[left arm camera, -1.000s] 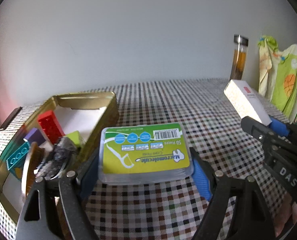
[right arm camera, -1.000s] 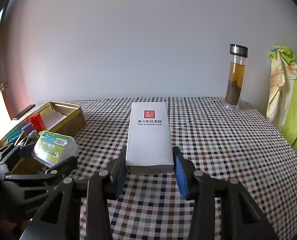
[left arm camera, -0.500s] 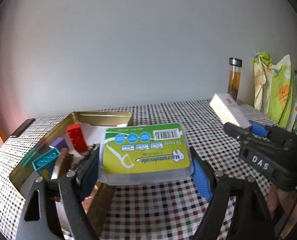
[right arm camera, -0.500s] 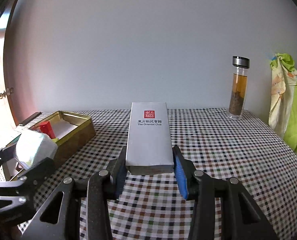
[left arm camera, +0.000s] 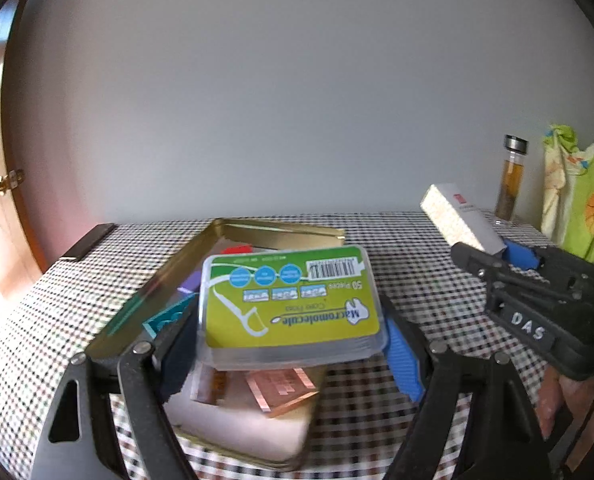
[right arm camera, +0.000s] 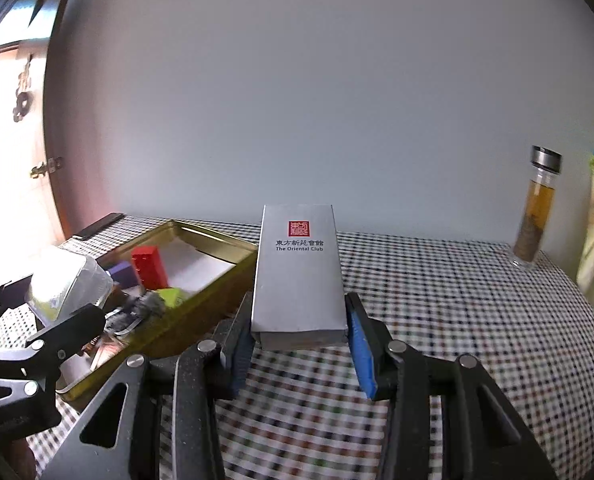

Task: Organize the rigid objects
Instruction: 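Carry the floss box with the left tool while the right tool carries the white box toward the tin, then lower the floss box and white box into the tin and open both tools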

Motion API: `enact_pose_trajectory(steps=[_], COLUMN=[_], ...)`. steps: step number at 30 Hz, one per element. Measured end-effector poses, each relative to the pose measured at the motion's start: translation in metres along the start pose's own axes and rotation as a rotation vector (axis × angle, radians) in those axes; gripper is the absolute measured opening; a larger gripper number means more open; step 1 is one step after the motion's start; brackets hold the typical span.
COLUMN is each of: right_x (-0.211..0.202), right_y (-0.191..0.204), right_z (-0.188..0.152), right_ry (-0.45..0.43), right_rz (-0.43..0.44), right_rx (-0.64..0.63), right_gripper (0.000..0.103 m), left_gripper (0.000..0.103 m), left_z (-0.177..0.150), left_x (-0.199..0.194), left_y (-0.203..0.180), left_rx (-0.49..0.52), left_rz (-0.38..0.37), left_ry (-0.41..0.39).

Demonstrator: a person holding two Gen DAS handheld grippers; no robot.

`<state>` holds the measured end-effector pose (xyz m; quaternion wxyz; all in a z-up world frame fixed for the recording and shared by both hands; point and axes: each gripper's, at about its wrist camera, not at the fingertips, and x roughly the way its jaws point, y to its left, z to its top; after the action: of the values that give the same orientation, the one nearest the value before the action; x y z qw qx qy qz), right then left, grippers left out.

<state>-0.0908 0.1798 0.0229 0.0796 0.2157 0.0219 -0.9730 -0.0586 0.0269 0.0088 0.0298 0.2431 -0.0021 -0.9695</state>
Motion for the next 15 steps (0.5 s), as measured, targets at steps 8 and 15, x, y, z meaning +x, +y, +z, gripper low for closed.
enact_pose_trajectory(steps=[8, 15], right_x=[0.02, 0.044], right_y=[0.037, 0.087], right_z=[0.018, 0.029], right_ry=[0.033, 0.081], right_rz=[0.071, 0.145], right_rx=[-0.053, -0.115], right_gripper=[0.045, 0.045], left_gripper=[0.082, 0.082], left_z=[-0.002, -0.005], left_x=[0.019, 0.041], left_y=[0.047, 0.086], left_rx=[-0.034, -0.07], left_rz=[0.105, 0.163], left_ry=[0.065, 0.143])
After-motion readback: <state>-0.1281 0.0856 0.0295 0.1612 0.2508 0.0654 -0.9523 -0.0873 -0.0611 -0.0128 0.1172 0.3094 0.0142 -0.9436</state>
